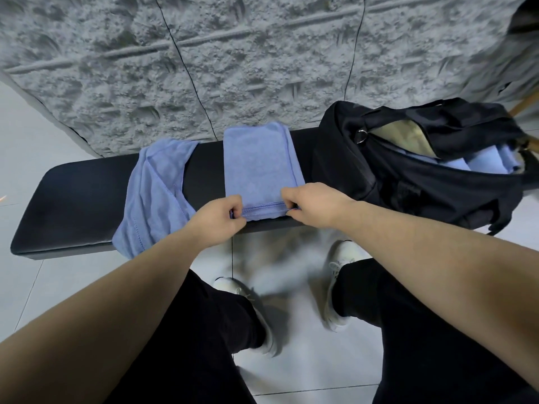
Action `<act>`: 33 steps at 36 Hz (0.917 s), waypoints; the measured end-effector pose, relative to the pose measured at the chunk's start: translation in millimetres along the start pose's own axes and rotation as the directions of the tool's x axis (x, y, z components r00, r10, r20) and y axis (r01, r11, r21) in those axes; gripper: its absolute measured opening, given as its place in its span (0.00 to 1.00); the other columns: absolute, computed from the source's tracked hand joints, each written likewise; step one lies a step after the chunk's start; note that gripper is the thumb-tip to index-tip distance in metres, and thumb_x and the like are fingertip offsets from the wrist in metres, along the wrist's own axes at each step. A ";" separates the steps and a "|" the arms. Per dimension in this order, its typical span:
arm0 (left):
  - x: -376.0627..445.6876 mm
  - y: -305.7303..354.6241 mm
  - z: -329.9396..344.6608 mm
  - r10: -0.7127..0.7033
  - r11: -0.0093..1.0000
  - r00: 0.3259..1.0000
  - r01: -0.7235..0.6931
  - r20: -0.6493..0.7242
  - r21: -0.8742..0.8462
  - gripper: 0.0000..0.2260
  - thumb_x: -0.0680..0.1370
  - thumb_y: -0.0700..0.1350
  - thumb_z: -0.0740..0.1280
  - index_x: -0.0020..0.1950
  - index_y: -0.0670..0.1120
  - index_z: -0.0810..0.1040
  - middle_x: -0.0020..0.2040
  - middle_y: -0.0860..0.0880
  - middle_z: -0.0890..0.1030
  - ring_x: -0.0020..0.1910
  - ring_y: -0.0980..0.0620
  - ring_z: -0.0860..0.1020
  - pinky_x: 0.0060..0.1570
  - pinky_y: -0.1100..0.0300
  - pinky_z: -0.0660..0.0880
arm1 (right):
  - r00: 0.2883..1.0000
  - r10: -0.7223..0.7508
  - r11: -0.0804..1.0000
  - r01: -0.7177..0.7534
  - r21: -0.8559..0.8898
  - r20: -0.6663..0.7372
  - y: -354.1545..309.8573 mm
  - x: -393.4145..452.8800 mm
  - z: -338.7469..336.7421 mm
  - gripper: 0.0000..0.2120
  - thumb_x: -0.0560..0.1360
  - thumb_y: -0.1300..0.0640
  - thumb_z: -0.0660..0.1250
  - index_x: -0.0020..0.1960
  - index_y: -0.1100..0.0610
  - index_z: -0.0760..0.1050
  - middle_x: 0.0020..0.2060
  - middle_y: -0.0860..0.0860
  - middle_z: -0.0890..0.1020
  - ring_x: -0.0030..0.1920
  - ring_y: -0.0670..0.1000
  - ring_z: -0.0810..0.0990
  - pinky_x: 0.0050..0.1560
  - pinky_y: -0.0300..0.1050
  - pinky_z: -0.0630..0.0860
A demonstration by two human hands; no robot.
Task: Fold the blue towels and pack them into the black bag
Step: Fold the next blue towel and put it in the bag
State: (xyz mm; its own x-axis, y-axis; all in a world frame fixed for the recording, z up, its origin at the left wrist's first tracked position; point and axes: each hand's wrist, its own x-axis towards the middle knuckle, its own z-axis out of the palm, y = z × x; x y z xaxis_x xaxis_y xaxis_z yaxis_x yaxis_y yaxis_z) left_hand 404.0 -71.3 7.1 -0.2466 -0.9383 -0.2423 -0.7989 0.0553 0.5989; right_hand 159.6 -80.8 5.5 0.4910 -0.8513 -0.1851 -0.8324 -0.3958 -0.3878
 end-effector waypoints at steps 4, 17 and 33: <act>3.5 -5.3 -3.5 -0.112 0.985 0.993 0.115 0.031 -0.126 0.09 0.76 0.40 0.67 0.39 0.46 0.70 0.34 0.46 0.74 0.31 0.51 0.68 0.33 0.57 0.66 | 0.999 0.047 0.997 -0.047 0.056 0.011 1.1 -1.0 -3.6 0.06 0.79 0.55 0.64 0.47 0.53 0.66 0.33 0.47 0.72 0.38 0.55 0.72 0.35 0.47 0.65; 13.2 -7.6 4.8 -0.157 0.988 0.988 0.157 0.001 -0.011 0.07 0.80 0.42 0.62 0.43 0.47 0.68 0.33 0.49 0.69 0.33 0.51 0.66 0.33 0.61 0.65 | 0.993 0.115 0.986 -0.117 0.121 0.028 6.7 11.0 2.1 0.13 0.82 0.57 0.56 0.63 0.52 0.73 0.51 0.49 0.76 0.49 0.52 0.75 0.43 0.44 0.69; 22.5 4.1 15.3 0.215 0.913 0.966 -0.148 -0.141 0.380 0.13 0.70 0.29 0.62 0.46 0.44 0.79 0.44 0.48 0.74 0.41 0.46 0.70 0.39 0.50 0.70 | 0.989 -0.073 0.986 0.052 -0.155 -0.129 -0.2 21.6 4.7 0.18 0.73 0.68 0.61 0.60 0.54 0.75 0.47 0.52 0.72 0.49 0.57 0.73 0.42 0.48 0.65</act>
State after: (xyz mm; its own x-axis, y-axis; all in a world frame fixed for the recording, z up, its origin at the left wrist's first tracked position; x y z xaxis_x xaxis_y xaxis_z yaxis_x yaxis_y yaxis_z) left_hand 386.8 -86.9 -7.6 -0.3329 -0.9430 0.0019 -0.9014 0.3188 0.2931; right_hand 171.6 -97.5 -2.7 0.5131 -0.8574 -0.0388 -0.8353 -0.4885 -0.2522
